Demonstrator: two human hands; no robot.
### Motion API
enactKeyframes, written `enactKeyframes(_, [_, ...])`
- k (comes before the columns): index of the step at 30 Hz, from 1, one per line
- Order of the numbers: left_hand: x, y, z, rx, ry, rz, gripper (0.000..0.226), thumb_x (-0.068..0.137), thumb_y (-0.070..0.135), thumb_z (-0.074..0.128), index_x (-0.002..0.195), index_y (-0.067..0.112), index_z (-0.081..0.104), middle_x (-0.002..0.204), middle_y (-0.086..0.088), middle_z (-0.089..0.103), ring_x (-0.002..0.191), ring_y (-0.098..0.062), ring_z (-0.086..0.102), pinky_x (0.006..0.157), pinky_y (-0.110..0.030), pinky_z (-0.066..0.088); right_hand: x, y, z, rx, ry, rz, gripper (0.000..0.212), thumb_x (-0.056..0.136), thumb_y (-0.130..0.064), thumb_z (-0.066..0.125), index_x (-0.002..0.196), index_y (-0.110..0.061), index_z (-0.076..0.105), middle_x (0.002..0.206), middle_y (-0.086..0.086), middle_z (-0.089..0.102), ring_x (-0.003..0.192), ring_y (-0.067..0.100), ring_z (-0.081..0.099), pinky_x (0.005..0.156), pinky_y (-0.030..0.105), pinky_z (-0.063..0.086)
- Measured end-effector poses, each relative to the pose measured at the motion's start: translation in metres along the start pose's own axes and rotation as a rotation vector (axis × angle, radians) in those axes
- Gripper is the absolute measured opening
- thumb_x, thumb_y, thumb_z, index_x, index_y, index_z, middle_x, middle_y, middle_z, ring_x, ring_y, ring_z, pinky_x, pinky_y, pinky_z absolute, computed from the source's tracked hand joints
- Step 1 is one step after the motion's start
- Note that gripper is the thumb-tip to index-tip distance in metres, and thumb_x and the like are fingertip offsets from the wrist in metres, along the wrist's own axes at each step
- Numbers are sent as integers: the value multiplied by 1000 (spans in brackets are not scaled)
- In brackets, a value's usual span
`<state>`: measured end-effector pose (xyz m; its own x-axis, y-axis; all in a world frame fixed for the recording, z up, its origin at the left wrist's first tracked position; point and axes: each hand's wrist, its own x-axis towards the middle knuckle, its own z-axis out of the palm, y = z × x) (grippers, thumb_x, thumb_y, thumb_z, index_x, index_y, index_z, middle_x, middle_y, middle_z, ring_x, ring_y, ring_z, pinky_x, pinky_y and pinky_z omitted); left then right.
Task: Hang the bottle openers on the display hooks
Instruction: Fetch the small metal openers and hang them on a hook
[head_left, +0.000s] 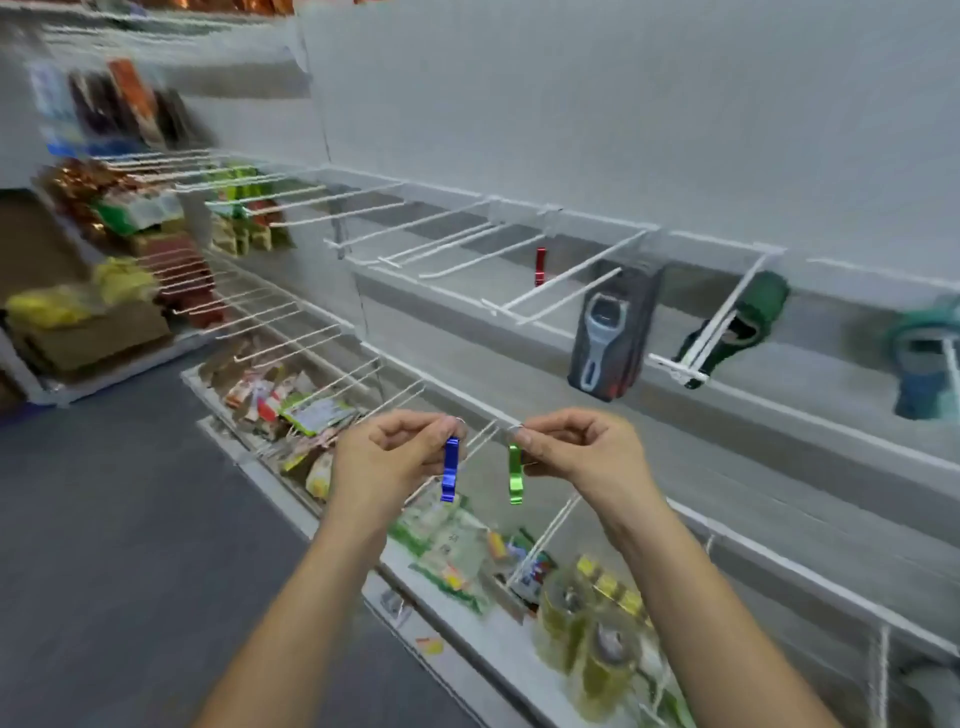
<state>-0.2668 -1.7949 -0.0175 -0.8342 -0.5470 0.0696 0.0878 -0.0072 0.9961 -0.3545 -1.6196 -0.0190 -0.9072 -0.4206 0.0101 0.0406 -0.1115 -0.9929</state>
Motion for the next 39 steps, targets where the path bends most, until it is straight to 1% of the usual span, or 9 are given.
enactKeyframes(3, [31, -9, 17, -24, -140, 0, 12, 87, 6, 71, 96, -2, 74, 87, -16, 77, 75, -25, 75, 72, -34, 62, 2, 4, -13, 3, 160, 45, 8, 77, -2, 80, 82, -3, 74, 80, 15, 77, 70, 21, 71, 69, 32, 62])
enactKeyframes(5, [49, -15, 25, -52, -227, -11, 12, 86, 7, 72, 95, -2, 74, 87, -15, 77, 78, -28, 75, 74, -35, 63, 1, 6, -16, -5, 252, 60, 11, 75, -4, 82, 82, -4, 74, 87, 20, 77, 78, 26, 72, 77, 39, 62])
enactKeyframes(8, [75, -21, 28, -87, -347, -36, 10, 85, 8, 73, 92, 1, 74, 86, -13, 78, 81, -28, 75, 70, -32, 63, -1, 8, -8, -29, 380, 35, 14, 67, -15, 86, 76, -10, 76, 86, 17, 77, 79, 25, 72, 81, 42, 61])
enactKeyframes(12, [105, -21, 9, -116, -481, -71, 7, 86, 6, 72, 91, 3, 75, 87, -13, 78, 82, -27, 75, 69, -30, 63, 2, 11, 23, -35, 510, 6, 9, 75, -9, 83, 80, -8, 76, 81, 13, 77, 74, 21, 72, 75, 36, 62])
enactKeyframes(15, [123, -16, -10, -103, -562, -69, 10, 85, 7, 72, 93, 2, 75, 88, -12, 78, 82, -25, 75, 71, -30, 62, 6, 11, 52, -73, 551, 35, 16, 77, -10, 83, 88, -3, 75, 86, 16, 77, 80, 27, 73, 79, 38, 62])
enactKeyframes(19, [132, -13, -30, -126, -618, -97, 12, 85, 7, 72, 95, 0, 75, 88, -14, 78, 82, -28, 75, 72, -31, 62, 14, 7, 78, -33, 587, -8, 20, 76, -5, 82, 91, 5, 72, 86, 20, 76, 76, 27, 72, 76, 36, 62])
enactKeyframes(27, [132, -3, -69, -132, -561, -68, 12, 85, 9, 73, 94, 2, 75, 88, -14, 77, 81, -26, 75, 74, -33, 62, 25, 5, 113, -36, 500, -39, 13, 76, -6, 81, 87, -1, 74, 83, 19, 76, 76, 29, 72, 76, 37, 63])
enactKeyframes(33, [147, -3, -85, -151, -553, -47, 10, 87, 8, 71, 93, 2, 75, 87, -15, 77, 78, -27, 74, 74, -34, 62, 37, -12, 145, -73, 480, -129, 15, 79, -7, 80, 90, 1, 74, 82, 16, 76, 76, 26, 74, 78, 39, 63])
enactKeyframes(39, [173, -3, -91, -168, -645, -42, 12, 87, 6, 71, 95, -1, 75, 88, -18, 77, 76, -28, 74, 74, -39, 62, 67, -42, 164, -112, 573, -303, 6, 81, -7, 78, 82, -3, 74, 84, 17, 76, 75, 25, 73, 74, 36, 62])
